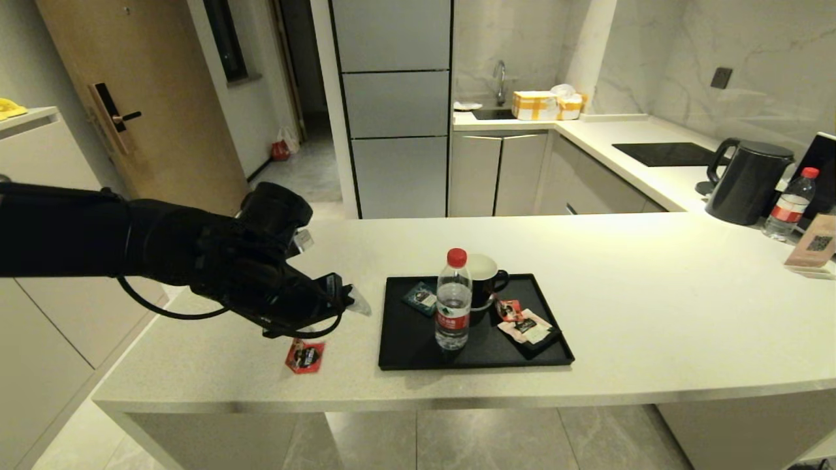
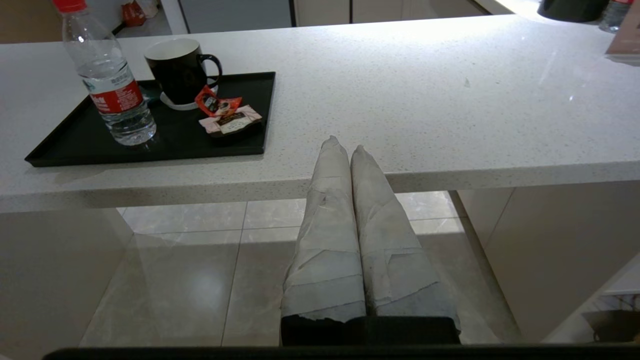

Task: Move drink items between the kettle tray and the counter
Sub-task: Pick up the bottled water

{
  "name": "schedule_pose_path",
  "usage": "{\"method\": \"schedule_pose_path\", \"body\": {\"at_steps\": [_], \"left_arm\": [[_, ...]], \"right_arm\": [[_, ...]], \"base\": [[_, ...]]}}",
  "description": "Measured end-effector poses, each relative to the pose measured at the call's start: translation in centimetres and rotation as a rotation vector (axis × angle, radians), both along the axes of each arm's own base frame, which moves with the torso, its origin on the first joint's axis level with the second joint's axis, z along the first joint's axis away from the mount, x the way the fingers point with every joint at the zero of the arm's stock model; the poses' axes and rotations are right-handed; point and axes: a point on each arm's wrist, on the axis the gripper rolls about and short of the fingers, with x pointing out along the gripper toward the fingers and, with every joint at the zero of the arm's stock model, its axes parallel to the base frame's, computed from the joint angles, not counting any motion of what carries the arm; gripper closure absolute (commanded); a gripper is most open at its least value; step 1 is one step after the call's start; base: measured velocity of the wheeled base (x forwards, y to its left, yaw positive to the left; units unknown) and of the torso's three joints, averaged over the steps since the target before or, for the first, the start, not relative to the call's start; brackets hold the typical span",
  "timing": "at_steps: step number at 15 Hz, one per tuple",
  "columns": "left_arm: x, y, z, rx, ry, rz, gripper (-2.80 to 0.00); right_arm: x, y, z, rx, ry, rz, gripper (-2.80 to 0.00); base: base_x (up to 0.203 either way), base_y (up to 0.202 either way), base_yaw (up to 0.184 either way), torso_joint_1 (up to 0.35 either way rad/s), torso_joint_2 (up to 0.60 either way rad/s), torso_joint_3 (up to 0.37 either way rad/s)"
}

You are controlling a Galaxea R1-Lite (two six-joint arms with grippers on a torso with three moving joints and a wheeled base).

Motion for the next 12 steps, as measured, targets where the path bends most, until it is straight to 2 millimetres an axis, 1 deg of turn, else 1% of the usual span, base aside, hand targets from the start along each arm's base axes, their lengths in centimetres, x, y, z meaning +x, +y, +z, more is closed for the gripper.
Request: {"method": "schedule_pose_path", "body": {"at_steps": [4,7,8,10,12], "left_arm": [[-1.1,-1.5,0.3,-0.023,-0.034,-0.058,0.00],[-1.8,-3.3,0.7,-0.040,-0.066,-0.120,0.00],[-1.8,-3.7,0.8,-0.040,-0.071,-0.132,0.00],[-1.5,-5.6,1.1,-0.043,-0.100,-0.177,0.00],[-0.9,-7.1,0.7,-0.028,-0.135,-0.227,0.00]], "right_arm": [[0.0,0.0,0.0,0.000,0.000,0.000,0.00],[0.0,0.0,0.0,0.000,0.000,-0.001,0.00],[0.0,0.0,0.0,0.000,0.000,0.000,0.00],[0.0,0.0,0.0,0.000,0.000,-0.001,0.00],[0.0,0.0,0.0,0.000,0.000,0.000,0.00]], "base": [[0.000,0.000,0.000,0.000,0.00,0.000],[0.000,0.000,0.000,0.000,0.00,0.000],[0.000,0.000,0.000,0.000,0.00,0.000],[0.000,0.000,0.000,0.000,0.00,0.000],[0.000,0.000,0.000,0.000,0.00,0.000]]}}
